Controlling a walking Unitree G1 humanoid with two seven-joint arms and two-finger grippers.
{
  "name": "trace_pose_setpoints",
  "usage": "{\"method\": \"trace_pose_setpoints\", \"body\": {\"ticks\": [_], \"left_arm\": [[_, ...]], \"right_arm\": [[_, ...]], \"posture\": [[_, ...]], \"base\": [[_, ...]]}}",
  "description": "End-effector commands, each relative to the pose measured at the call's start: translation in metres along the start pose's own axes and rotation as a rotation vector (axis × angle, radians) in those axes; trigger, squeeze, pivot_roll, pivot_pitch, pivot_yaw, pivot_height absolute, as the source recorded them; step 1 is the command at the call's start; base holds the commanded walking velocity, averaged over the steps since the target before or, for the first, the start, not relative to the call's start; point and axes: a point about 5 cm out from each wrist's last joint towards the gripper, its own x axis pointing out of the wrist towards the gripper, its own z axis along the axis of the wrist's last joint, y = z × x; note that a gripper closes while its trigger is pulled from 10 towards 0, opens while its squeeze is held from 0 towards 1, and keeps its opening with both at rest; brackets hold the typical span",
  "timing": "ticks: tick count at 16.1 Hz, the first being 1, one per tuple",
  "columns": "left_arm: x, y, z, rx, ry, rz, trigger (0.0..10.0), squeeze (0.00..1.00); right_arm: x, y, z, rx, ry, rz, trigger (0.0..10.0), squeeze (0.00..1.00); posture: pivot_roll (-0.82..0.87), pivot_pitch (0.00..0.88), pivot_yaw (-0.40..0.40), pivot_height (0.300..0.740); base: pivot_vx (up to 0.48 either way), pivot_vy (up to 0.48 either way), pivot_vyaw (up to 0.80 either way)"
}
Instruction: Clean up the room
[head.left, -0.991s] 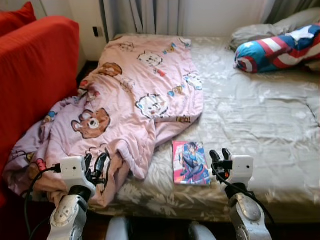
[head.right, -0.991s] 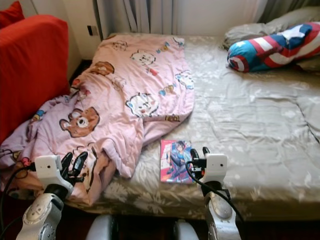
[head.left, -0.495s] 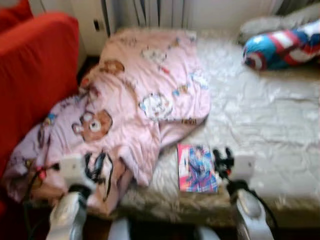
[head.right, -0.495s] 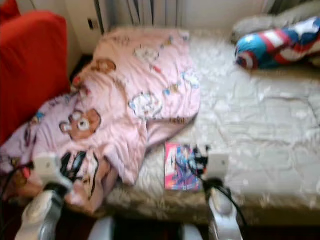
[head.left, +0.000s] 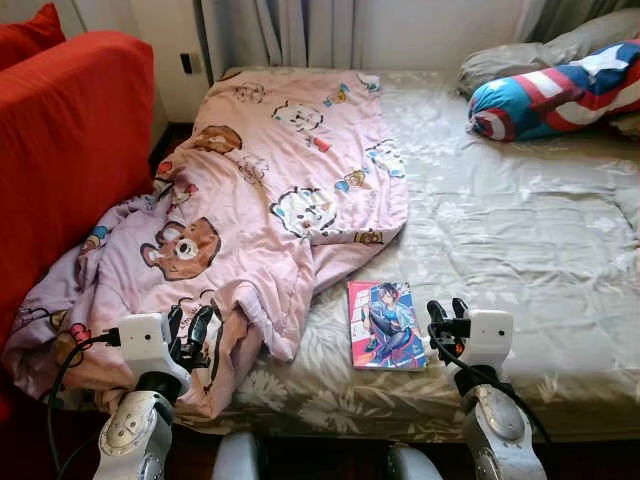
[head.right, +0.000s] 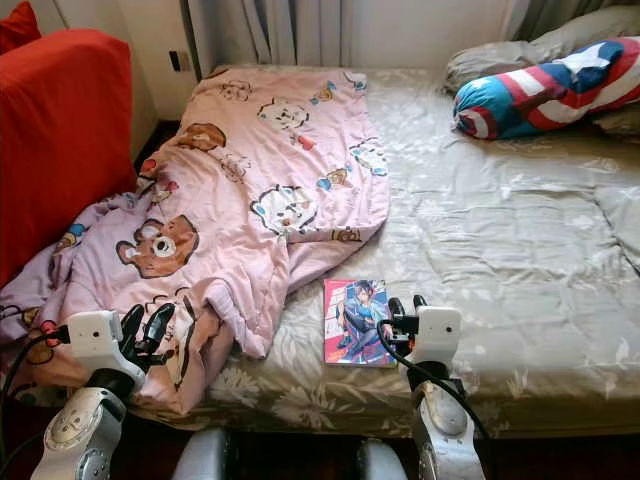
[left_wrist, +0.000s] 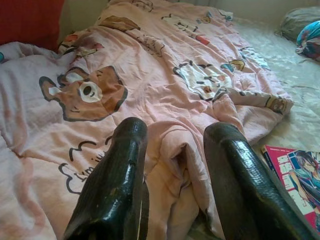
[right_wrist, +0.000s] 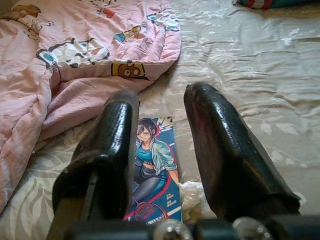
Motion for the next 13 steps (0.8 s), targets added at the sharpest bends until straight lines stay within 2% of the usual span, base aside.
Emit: {"method": "trace_pose_setpoints", "body": {"ticks": [1, 9, 13], "left_arm": [[-0.0016, 0.0002, 0.0005, -0.01, -0.005, 0.0, 10.0, 0.0], [-0.0028, -0.0011, -0.0017, -0.014, 0.013, -0.006, 10.0, 0.0], [-0.0025, -0.0005, -0.0026, -0.007, 0.018, -0.006, 10.0, 0.0]], "right_arm": [[-0.0015, -0.0013, -0.0034, -0.007, 0.011, -0.005, 10.0, 0.0], [-0.0021, 0.0013, -0.0047, -0.003, 0.017, 0.008, 10.0, 0.0], [-0.0016, 0.0025, -0.0052, -0.004, 0.02, 0.013, 10.0, 0.0]], "posture": [[-0.04, 0.118, -0.033, 0.625], [-0.04, 0.119, -0.034, 0.625], [-0.04, 0.12, -0.033, 0.625]], "base": [[0.0, 0.0, 0.0], [0.0, 0.0, 0.0], [0.263, 0.0, 0.0]]}}
